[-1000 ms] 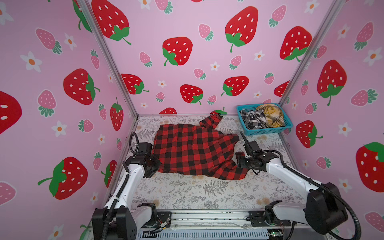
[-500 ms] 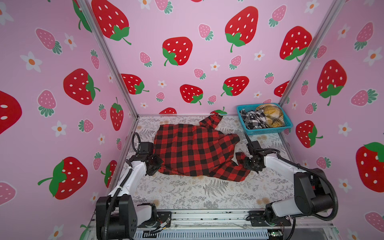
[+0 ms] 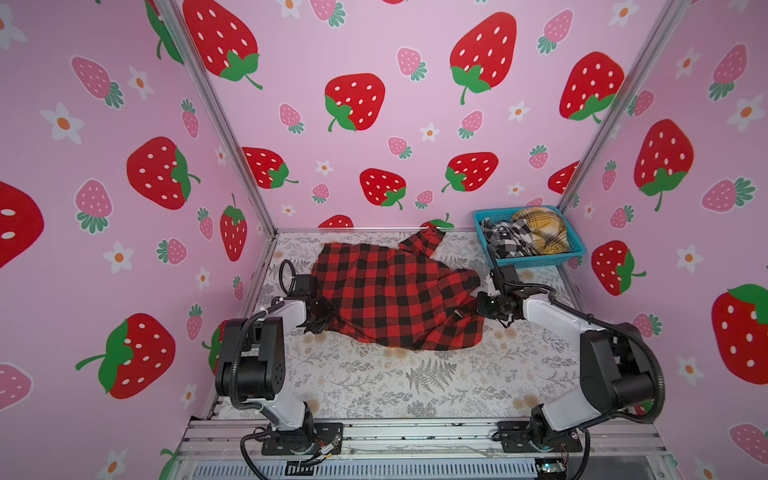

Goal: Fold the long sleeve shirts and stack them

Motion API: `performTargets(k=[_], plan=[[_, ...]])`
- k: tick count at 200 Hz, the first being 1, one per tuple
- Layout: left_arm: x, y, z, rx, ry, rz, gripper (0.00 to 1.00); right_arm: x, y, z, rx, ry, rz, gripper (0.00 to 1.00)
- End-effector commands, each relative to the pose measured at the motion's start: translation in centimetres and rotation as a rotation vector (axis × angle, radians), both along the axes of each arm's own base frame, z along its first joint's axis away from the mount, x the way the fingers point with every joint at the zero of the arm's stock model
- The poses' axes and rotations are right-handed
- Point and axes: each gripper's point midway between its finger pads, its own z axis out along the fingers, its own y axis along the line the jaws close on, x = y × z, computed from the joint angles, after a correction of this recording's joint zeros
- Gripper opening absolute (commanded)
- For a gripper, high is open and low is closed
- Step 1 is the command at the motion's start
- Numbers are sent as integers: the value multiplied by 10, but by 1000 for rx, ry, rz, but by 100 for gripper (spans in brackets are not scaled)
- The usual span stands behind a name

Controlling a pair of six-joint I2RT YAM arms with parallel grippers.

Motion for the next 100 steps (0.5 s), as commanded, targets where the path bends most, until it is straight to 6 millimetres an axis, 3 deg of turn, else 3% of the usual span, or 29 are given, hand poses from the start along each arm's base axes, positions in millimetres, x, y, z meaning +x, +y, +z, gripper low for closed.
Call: performTargets(k=[1, 15, 28, 44, 50, 57, 73, 86, 100], plan=[[23, -2, -20, 26, 41, 24, 0, 23, 30, -4, 85, -11, 27, 0], [50, -8, -18, 24, 23, 17, 0, 43, 43, -8, 89, -21, 27, 0], [80, -15, -12, 28, -5, 3, 0, 68, 39, -7, 37, -45, -16, 0], [120, -15, 17, 21, -62, 21, 0, 112, 24, 25, -22, -120, -85, 0], [130, -12, 32, 20, -94, 39, 0, 130, 17, 49, -24, -157, -115, 0], [147, -9, 65, 20, -160, 64, 0, 149, 5, 83, -20, -212, -154, 0], [174, 7, 159, 79, -332, 123, 0, 180, -30, 186, 7, -397, -248, 0], [179, 21, 244, 128, -477, 171, 0, 182, -53, 272, 67, -568, -303, 0], [166, 34, 319, 145, -612, 227, 0, 167, -67, 344, 137, -728, -326, 0]])
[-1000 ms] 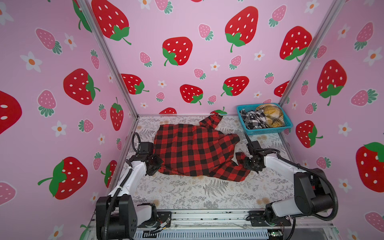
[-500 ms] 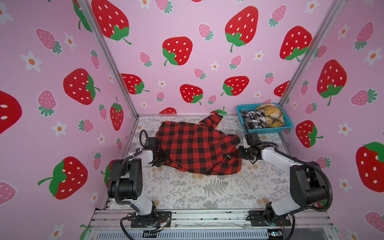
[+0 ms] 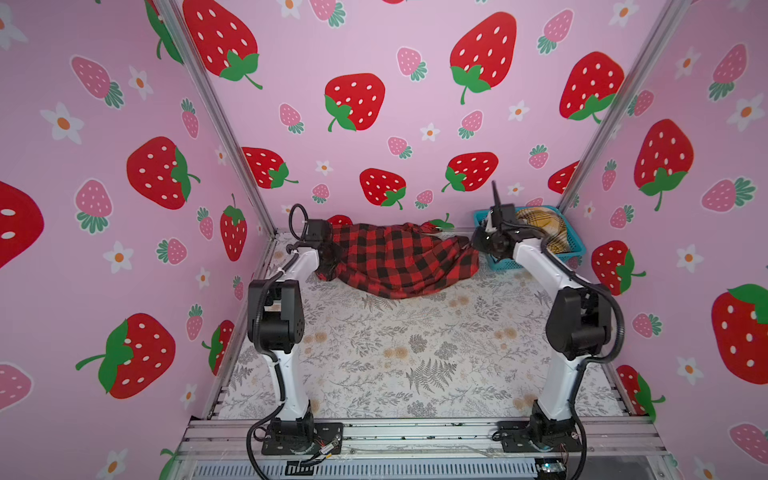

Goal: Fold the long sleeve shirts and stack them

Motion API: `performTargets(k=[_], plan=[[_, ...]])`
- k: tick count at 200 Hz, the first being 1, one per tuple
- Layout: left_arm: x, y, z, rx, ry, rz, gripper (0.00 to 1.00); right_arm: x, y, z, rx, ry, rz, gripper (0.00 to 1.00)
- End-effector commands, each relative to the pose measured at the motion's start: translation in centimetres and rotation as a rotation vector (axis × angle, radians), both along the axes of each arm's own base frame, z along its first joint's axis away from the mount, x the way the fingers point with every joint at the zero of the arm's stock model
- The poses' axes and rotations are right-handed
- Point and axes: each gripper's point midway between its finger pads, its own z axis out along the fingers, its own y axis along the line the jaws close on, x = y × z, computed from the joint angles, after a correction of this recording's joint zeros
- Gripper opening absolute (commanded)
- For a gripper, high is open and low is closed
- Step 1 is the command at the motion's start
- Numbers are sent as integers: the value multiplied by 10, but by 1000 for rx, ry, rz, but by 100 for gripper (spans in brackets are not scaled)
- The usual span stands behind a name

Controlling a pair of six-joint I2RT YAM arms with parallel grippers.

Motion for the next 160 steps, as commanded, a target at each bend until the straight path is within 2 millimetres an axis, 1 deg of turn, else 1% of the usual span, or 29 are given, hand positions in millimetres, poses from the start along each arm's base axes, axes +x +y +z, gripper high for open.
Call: performTargets(k=[1, 6, 11, 18, 27, 34, 39, 44, 49, 57, 61, 63, 67, 70, 75, 77, 82, 86, 103, 117, 126, 136, 160], plan=[[-17, 35, 176, 67, -309, 150, 0, -31, -50, 157, 62, -309, -112, 0], [-25, 38, 195, 69, -346, 165, 0, -39, -53, 175, 70, -350, -117, 0], [-34, 43, 210, 70, -373, 182, 0, -48, -54, 188, 75, -376, -118, 0], [-47, 48, 221, 64, -387, 199, 0, -59, -56, 201, 78, -402, -117, 0], [-61, 51, 224, 54, -390, 204, 0, -71, -58, 206, 79, -412, -114, 0], [-70, 50, 219, 46, -381, 194, 0, -80, -57, 201, 82, -399, -104, 0], [-76, 48, 208, 40, -357, 182, 0, -85, -56, 196, 86, -391, -93, 0], [-82, 44, 198, 32, -341, 163, 0, -89, -55, 188, 86, -377, -82, 0], [-87, 42, 185, 26, -316, 145, 0, -94, -54, 177, 87, -356, -70, 0], [-98, 38, 158, 19, -262, 123, 0, -103, -51, 159, 91, -322, -52, 0], [-105, 35, 144, 14, -234, 113, 0, -108, -50, 147, 91, -298, -42, 0], [-108, 34, 133, 12, -214, 109, 0, -110, -50, 142, 91, -289, -37, 0], [-115, 33, 122, 9, -195, 99, 0, -116, -49, 130, 90, -270, -30, 0], [-121, 33, 108, 9, -167, 94, 0, -120, -49, 122, 89, -254, -25, 0], [-133, 32, 88, 12, -125, 86, 0, -127, -49, 106, 85, -227, -20, 0], [-137, 31, 80, 13, -110, 84, 0, -130, -50, 103, 84, -224, -20, 0], [-149, 30, 61, 18, -73, 76, 0, -138, -51, 85, 73, -194, -20, 0], [-159, 29, 46, 17, -44, 69, 0, -145, -54, 76, 65, -180, -25, 0], [-208, 27, -22, 16, 112, 50, 0, -174, -59, 27, 41, -93, -26, 0], [-248, 30, -66, 21, 231, 54, 0, -200, -64, -19, 18, 2, -26, 0], [-267, 31, -86, 22, 282, 49, 0, -217, -68, -44, 1, 53, -31, 0], [-286, 29, -103, 19, 330, 33, 0, -235, -73, -67, -15, 98, -40, 0], [-319, 27, -132, 19, 442, 20, 0, -267, -79, -110, -29, 201, -46, 0]])
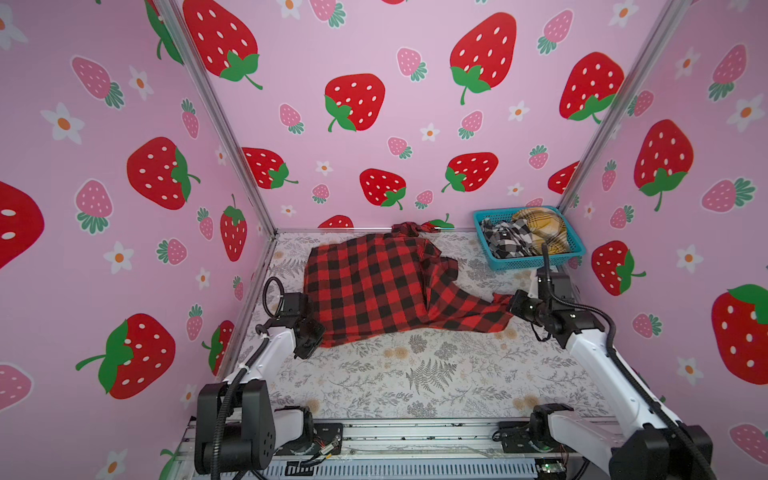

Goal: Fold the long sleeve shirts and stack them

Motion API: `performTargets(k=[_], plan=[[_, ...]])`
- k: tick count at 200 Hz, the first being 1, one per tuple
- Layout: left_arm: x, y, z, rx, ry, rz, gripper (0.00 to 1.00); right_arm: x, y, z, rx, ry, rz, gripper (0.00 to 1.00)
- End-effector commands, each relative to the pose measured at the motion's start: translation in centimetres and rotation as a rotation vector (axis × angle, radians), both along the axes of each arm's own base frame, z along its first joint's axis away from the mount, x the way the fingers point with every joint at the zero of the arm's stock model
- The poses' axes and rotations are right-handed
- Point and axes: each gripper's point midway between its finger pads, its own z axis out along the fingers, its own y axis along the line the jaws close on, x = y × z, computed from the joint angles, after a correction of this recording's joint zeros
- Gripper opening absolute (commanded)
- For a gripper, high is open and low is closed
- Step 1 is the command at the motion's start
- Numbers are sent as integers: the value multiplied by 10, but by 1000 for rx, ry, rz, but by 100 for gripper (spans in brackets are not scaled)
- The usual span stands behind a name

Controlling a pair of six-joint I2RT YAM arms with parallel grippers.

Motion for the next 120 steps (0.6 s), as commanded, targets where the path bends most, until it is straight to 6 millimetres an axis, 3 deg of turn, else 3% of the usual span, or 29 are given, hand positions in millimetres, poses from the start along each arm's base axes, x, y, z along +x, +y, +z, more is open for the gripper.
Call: performTargets(k=[1, 18, 53, 94, 120], plan=[[-14, 1, -9, 8, 30, -22, 0, -19, -7, -13, -18, 20, -10, 0], [-19, 1, -18, 7, 55, -23, 0, -34, -12, -37, -37, 91, -20, 0], [6, 2, -19, 7, 41, -45, 0, -36, -14, -62, -65, 165, -25, 0], [61, 1, -36, -9, 29, -59, 0, -9, -12, -65, -62, 158, -46, 0], [100, -6, -43, -29, 7, -58, 0, 6, -18, -53, -84, 136, -93, 0]])
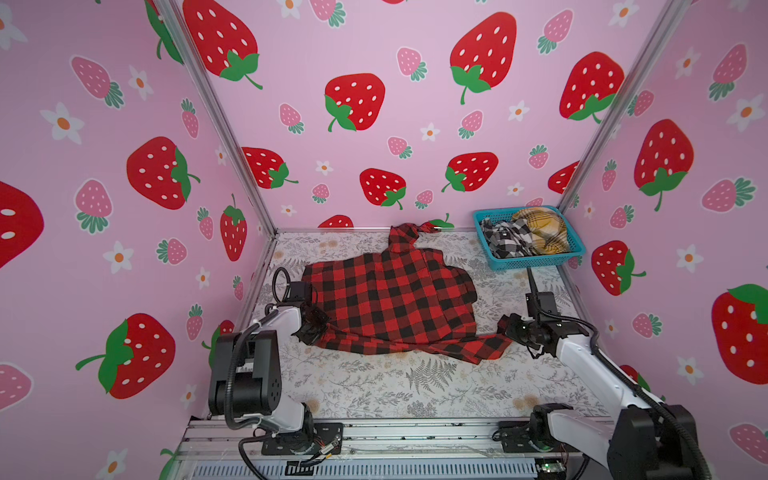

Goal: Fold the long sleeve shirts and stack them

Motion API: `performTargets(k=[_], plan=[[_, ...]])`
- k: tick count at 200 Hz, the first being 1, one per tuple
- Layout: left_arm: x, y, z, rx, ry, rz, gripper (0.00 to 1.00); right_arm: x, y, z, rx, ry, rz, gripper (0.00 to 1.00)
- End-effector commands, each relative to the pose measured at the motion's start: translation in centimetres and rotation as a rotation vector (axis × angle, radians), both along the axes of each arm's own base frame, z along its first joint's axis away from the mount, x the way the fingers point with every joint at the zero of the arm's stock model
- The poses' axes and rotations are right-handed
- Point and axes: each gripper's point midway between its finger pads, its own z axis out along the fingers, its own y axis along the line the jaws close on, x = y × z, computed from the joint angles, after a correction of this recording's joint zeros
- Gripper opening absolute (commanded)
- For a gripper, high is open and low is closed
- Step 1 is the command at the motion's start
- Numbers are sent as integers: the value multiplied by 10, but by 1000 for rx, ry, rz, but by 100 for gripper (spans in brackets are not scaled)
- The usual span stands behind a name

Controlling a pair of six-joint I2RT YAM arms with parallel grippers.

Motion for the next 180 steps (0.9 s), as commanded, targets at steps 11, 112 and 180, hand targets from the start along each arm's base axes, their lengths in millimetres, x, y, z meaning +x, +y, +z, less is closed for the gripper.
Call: performTargets(k=[11, 112, 180], plan=[[40, -12, -16, 25, -4, -36, 0, 29, -17, 35, -65, -108, -101, 0], [-40, 8, 83, 92, -113, 68, 0, 60, 6, 133, -141, -298, -56, 0], [-87, -4, 38, 15, 6, 71, 0, 69, 27, 152, -144, -290, -37, 0]])
